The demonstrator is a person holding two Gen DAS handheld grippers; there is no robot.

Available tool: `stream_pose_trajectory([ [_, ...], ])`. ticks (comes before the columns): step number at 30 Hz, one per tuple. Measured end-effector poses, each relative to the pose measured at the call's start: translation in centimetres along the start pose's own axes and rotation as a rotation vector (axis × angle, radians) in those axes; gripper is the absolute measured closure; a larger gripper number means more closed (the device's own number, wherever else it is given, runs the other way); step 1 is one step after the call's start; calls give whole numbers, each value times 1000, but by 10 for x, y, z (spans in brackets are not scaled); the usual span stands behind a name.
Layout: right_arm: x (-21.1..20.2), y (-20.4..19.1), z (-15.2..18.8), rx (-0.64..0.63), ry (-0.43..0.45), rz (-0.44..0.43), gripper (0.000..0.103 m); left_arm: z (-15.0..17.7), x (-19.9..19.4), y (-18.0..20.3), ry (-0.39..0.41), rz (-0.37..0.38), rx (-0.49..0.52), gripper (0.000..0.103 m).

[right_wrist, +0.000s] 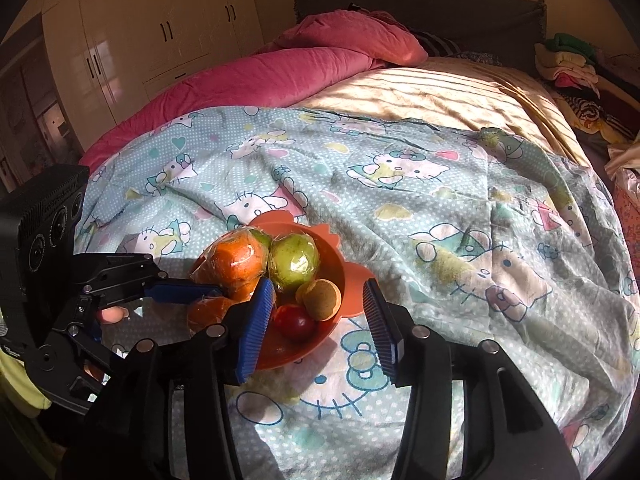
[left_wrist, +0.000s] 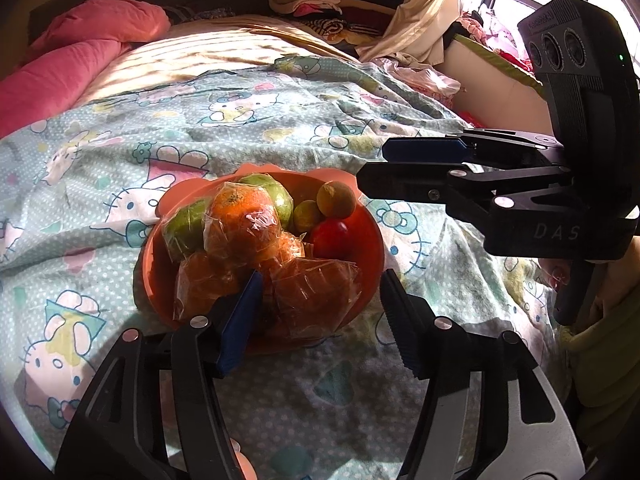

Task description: Organize fruits

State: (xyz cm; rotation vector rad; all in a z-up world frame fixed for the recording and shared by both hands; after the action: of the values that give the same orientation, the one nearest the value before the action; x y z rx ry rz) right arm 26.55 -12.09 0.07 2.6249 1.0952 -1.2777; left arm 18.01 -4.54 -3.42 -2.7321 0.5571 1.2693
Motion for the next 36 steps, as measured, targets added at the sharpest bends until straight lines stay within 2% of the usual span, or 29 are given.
stream_pose_trajectory([
  [7,-20,-1,-1,13,46,4,50,0,-10,0,11,-3,-4,45],
  [10,-29,-3,-1,13,64,9,46,0,-17,-1,23,-11,-7,40],
  [12,-35,-4,-1,17,77,12,38,0,-22,-1,29,-18,-8,35],
  [14,-44,-6,-2,13,103,24,34,1,-28,-1,36,-27,-9,30],
  [21,-77,-20,2,6,187,22,18,1,-49,-6,75,-51,-34,20],
  [23,-81,-26,5,-1,195,30,16,3,-56,-7,84,-58,-47,11],
  [26,-86,-37,11,-13,200,27,12,5,-70,-9,113,-73,-66,10],
  [36,-97,-57,43,-23,213,116,5,27,-105,-15,161,-151,-118,10],
])
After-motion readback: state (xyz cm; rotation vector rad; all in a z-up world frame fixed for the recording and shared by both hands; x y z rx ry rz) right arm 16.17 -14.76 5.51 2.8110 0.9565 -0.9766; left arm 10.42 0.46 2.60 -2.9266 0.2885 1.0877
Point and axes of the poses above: each gripper's, at about its wrist camera, not at the fingertips, and x roughly the way its jaws point, y to its right, z to its underside, the point moved 3 cm from there along x, roughly the way its jaws point, and after that the axes turned 9 degrees about x, right-handed, at the moved point
